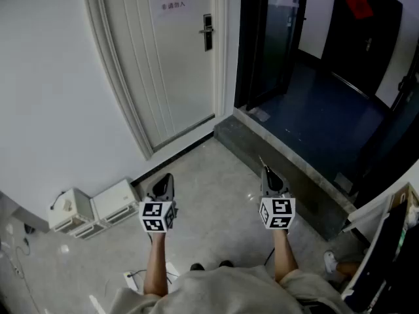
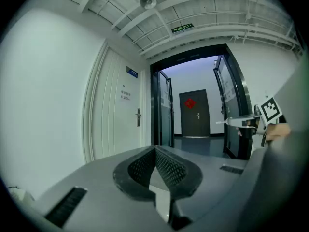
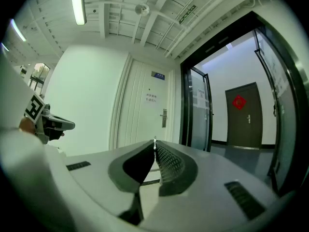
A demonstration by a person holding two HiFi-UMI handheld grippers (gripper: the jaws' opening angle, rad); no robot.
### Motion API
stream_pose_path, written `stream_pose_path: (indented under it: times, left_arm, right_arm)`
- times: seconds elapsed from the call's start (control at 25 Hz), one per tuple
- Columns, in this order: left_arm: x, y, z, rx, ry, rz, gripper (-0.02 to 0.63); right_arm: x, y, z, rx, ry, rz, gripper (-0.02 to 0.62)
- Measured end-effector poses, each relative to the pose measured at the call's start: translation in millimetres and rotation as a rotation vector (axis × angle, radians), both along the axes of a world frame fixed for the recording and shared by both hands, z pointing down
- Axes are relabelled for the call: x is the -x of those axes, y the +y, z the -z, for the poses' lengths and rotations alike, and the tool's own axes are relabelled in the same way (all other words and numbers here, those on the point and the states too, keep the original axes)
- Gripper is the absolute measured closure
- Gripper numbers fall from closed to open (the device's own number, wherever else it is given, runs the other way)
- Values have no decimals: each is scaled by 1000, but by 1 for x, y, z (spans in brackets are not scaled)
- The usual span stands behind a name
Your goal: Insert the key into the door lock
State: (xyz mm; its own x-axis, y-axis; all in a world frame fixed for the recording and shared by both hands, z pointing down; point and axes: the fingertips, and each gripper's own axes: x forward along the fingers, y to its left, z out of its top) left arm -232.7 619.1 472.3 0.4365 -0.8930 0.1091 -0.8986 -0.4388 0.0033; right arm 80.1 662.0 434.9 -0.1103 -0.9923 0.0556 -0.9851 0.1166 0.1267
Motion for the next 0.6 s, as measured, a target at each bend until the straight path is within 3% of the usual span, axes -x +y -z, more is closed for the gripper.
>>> stream_pose_path:
  times: [0.6]
  left_arm:
    - [-29,-8,3,-14,-3,12,589]
  right_arm:
    - [-22,-12,4,-27,11,31,566]
